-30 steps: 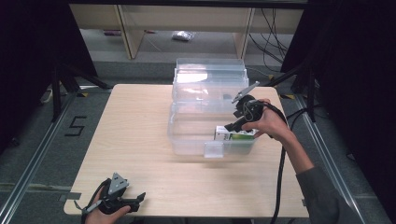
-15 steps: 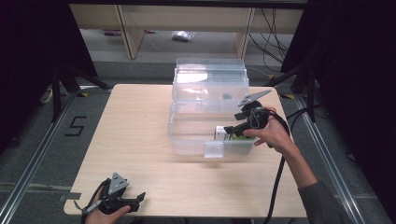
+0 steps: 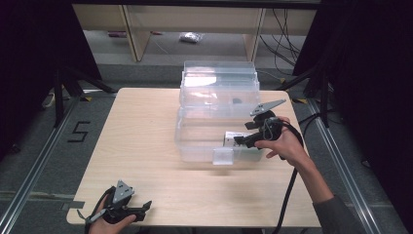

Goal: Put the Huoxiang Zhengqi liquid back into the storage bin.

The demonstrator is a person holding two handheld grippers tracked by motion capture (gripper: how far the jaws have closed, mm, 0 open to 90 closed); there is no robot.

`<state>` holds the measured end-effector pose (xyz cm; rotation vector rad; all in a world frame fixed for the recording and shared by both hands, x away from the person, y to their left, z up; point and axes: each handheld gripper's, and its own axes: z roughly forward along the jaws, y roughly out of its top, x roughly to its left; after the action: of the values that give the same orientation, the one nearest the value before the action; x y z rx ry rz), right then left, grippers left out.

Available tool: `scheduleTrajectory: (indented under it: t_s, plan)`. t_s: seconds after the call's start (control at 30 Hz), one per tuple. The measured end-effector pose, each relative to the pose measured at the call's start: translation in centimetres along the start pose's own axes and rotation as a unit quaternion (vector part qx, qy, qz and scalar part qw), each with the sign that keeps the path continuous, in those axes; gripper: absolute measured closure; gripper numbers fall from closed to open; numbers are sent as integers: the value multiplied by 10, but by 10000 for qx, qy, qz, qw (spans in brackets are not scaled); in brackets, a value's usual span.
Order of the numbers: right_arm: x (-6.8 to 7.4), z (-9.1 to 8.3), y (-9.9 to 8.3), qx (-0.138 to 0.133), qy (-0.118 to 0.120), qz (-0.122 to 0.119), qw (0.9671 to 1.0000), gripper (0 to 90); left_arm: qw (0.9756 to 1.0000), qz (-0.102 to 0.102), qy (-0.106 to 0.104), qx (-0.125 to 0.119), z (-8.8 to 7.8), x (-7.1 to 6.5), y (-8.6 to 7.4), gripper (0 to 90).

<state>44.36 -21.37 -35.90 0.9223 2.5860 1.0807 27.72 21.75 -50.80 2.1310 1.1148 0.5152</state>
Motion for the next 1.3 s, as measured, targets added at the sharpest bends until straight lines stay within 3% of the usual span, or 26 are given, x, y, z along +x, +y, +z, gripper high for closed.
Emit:
scheduleTrajectory:
  t_s: [0.2, 0.3, 0.43, 0.47, 0.53, 0.57, 0.6, 0.63, 0.67, 0.7, 0.73, 0.77, 0.8, 0.83, 0.93, 0.97, 1.13, 1.17, 1.2, 1.23, 1.3]
  plan:
    - [6, 0, -5, -59, -6, -38, 10000, 275, 10000, 64, -12, 48, 0, 1, 0, 154]
    - [9, -1, -8, -31, -18, -23, 10000, 274, 10000, -60, -3, -10, 0, 0, 0, 154]
    - [10, 1, -13, -91, -72, -69, 9999, 269, 10000, -26, -9, -8, 0, 0, 0, 154]
    - [12, -1, -14, 37, -55, 55, 10000, 267, 9999, -111, -12, -81, 1, -1, 0, 154]
    - [10, -1, -15, -35, -27, -103, 9999, 265, 9999, 77, 24, -77, 2, 2, 1, 154]
    - [12, 1, -16, -118, -72, -41, 9999, 264, 9999, 157, 2, -60, 1, 2, 1, 154]
    - [12, 0, -16, -118, -76, -25, 9999, 261, 10000, 57, -25, 42, -1, 1, 0, 154]
    - [13, -2, -17, -11, -116, -53, 9999, 258, 10000, 5, -47, -2, 0, 0, 0, 154]
    - [14, 0, -18, -132, -90, -58, 9999, 257, 10000, 53, -55, -7, 0, 1, 0, 154]
    - [15, -2, -19, -30, -79, -23, 10000, 256, 9999, 137, -69, -42, 0, 2, 1, 154]
    - [16, 0, -20, -128, -110, -86, 9998, 255, 10000, 22, -57, -22, 0, 0, 0, 154]
    - [17, -2, -21, 0, -51, -89, 9999, 255, 10000, 41, -53, -11, 0, 0, 0, 154]
    - [18, 0, -22, -99, -70, -98, 9999, 254, 9999, 114, -17, -23, 0, 1, 0, 154]
    - [19, -2, -23, 9, -114, -40, 9999, 254, 9999, 75, -62, -29, 0, 1, 0, 154]
    - [21, -1, -26, -84, -92, -160, 9998, 252, 9999, 104, -64, -45, 0, 1, 1, 154]
    - [23, 1, -27, -174, -84, -161, 9997, 251, 9999, -34, 10, -116, 1, -2, 0, 154]
    - [28, 0, -34, -75, -67, -139, 9999, 250, 9999, 114, -65, 0, -1, 0, 1, 154]
    - [28, 2, -36, -202, -46, -220, 9995, 249, 10000, 78, -62, 1, -1, -1, 0, 154]
    - [30, -2, -37, -63, -57, -180, 9998, 249, 9999, 84, -61, 5, -1, -1, 0, 154]
    - [30, 0, -38, -189, -117, -253, 9994, 247, 9999, 86, -58, -9, -1, -1, 1, 154]
    - [32, -3, -40, -99, -58, -153, 9998, 247, 9999, 89, -59, -7, -1, -1, 0, 154]
